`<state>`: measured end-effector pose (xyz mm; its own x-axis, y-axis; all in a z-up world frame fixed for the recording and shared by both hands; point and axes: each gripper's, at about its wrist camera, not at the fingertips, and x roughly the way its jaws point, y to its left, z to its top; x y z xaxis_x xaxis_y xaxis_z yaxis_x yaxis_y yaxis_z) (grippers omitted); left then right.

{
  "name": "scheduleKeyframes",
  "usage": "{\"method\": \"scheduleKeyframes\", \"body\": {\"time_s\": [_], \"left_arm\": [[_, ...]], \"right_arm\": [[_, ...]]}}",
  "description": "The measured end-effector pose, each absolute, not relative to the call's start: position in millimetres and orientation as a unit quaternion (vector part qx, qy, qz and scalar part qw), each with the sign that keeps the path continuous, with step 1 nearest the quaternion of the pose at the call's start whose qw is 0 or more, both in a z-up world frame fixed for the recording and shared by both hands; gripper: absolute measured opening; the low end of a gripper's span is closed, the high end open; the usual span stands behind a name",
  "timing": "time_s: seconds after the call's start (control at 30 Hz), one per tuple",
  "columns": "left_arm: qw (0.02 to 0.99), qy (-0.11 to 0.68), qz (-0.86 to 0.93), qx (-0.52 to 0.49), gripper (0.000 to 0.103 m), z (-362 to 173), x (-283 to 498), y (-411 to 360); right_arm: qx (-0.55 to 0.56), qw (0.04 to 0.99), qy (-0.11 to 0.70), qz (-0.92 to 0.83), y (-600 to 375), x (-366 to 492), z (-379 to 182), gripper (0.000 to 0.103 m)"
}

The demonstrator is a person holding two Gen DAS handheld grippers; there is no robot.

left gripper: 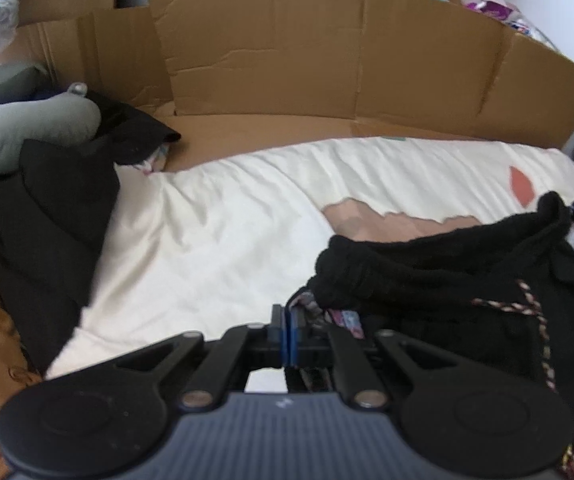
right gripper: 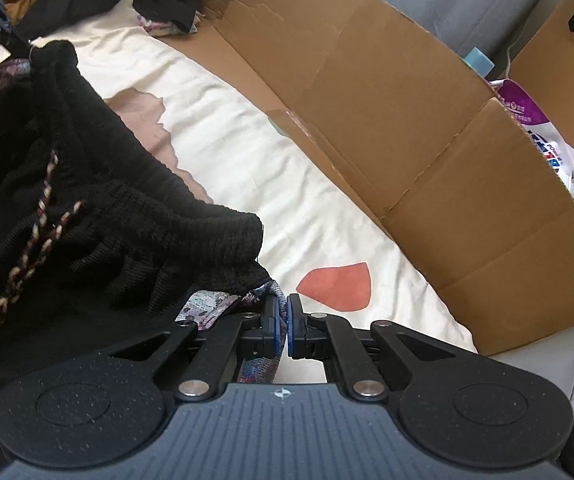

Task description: Fold clothes

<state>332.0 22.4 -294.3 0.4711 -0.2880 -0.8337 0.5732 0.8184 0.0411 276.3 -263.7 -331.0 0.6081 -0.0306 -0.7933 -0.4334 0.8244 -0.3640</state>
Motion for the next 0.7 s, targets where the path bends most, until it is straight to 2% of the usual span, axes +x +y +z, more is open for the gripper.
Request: {"method": "scheduleKeyframes", "body": {"time_s": [0.37, 0.5, 0.53, 0.7], "left_arm": [[0.822, 0.469, -0.255, 0.197, 0.003, -364.3, 355.6, 14.2], [0.819, 0.47, -0.261, 0.201, 0.005, -360.1, 355.7, 14.5], [0.819, 0.468, -0.264, 0.202, 0.006, -355.8, 355.3, 16.0], [0.824, 0.452, -0.276, 0.201, 0.009, -328.9, 352.4, 23.7]], "right_arm": [[-0.214, 0.846, 0.471, 0.13, -276.1, 315.0, -393.2, 0.001], [-0.196, 0.847, 0.476, 0.136, -279.0, 316.7, -393.0, 0.003], [-0.203, 0.845, 0.473, 0.142, -280.5, 314.3, -388.8, 0.007], [-0.217, 0.852, 0.454, 0.145, -295.8, 308.7, -359.2, 0.011]]}}
